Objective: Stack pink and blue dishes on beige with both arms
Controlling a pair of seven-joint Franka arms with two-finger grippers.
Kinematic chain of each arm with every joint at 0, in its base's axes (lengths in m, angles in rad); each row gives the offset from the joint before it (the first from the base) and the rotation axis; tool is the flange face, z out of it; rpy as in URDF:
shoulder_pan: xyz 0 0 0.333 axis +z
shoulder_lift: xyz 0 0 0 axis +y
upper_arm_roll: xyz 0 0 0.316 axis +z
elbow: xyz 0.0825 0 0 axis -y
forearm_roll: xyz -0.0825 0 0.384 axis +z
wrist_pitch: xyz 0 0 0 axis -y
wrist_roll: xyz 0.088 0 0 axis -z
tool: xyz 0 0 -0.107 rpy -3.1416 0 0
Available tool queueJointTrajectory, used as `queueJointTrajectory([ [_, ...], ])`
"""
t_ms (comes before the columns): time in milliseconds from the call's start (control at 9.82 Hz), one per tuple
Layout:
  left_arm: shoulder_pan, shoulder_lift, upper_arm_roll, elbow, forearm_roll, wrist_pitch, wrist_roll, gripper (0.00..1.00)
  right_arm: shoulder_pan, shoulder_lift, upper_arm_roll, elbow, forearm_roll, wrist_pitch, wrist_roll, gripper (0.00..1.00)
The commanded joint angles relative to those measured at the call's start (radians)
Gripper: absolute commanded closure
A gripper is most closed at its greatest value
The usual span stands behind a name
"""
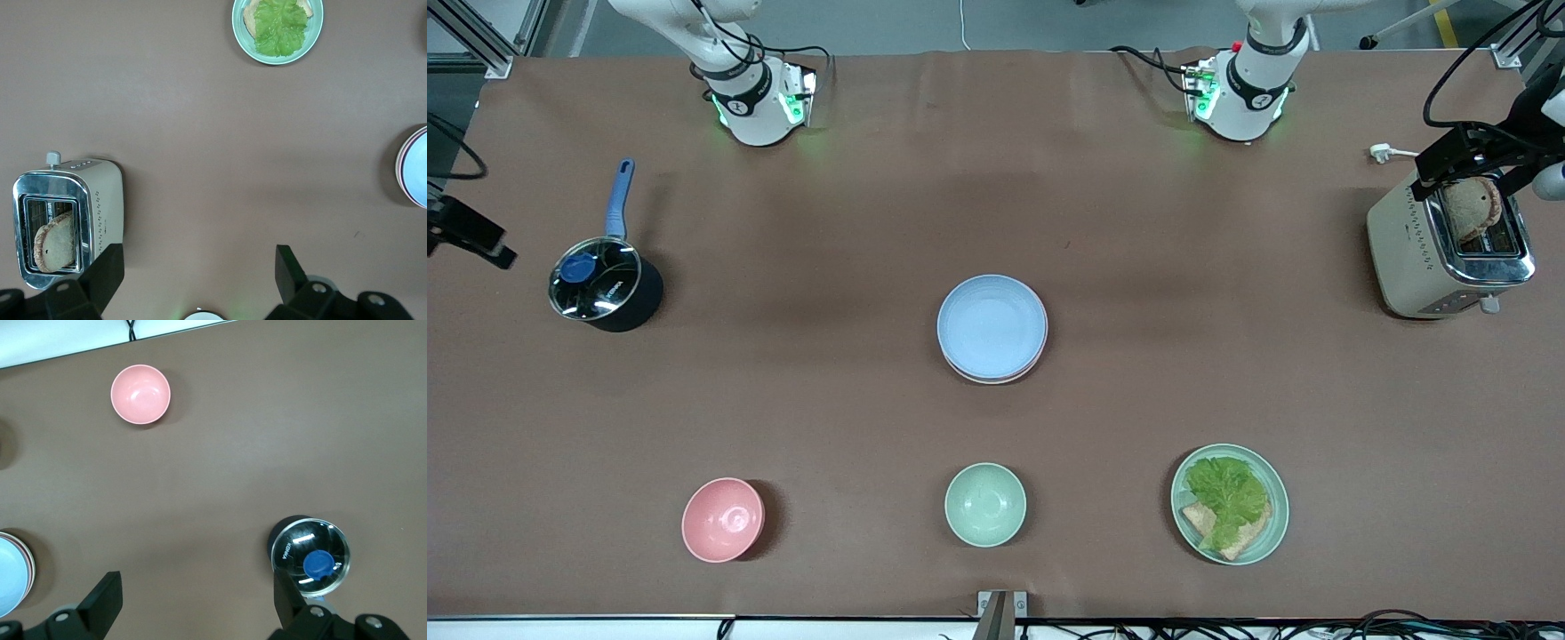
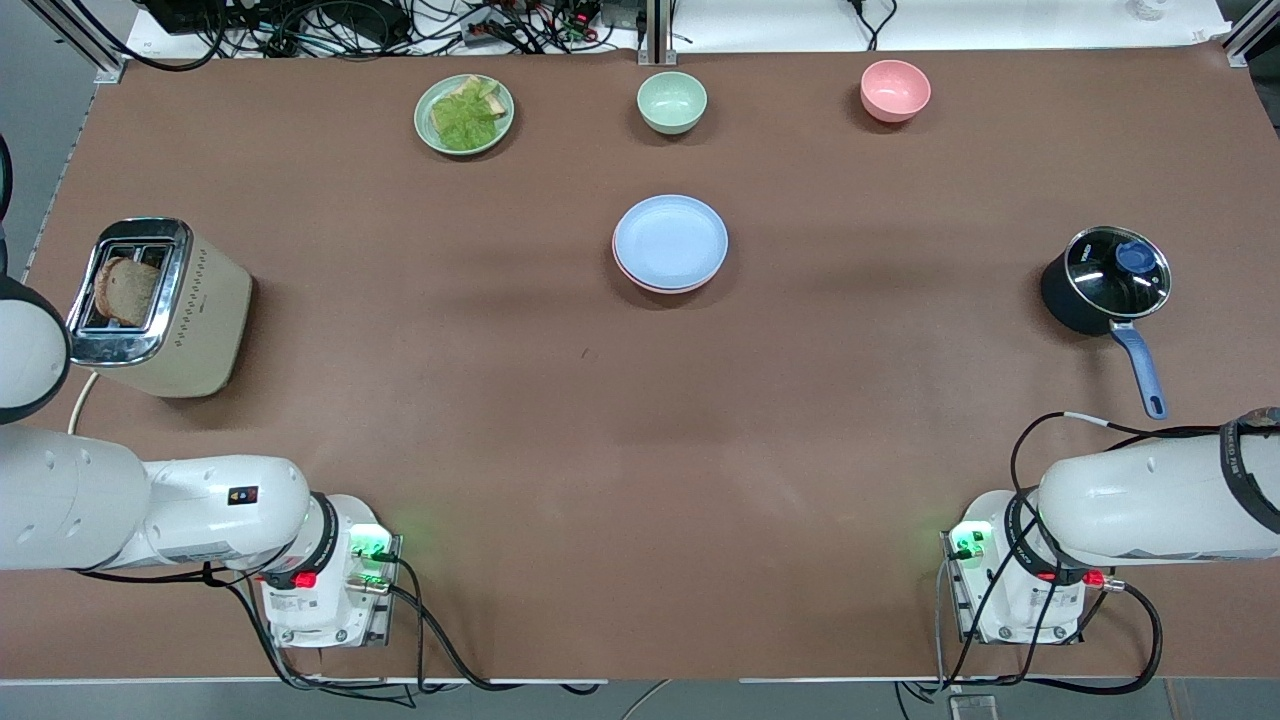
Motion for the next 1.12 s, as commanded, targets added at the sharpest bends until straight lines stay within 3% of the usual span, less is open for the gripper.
queueJointTrajectory([
  [0,-0.004,0.014,-0.006,-0.008,0.028,-0.03,-0.001,0.0,0.0,-0.035,-0.005,-0.034,-0.011,-0.02,-0.006,0.0],
  [306,-0.001,0.014,-0.008,-0.002,0.028,-0.033,0.008,0.0,0.001,-0.037,-0.004,-0.03,-0.017,-0.112,-0.003,0.0],
  [1019,-0.003,0.026,-0.009,0.009,0.016,-0.061,0.01,0.0,-0.003,-0.034,-0.005,-0.024,-0.011,-0.107,-0.004,0.0],
])
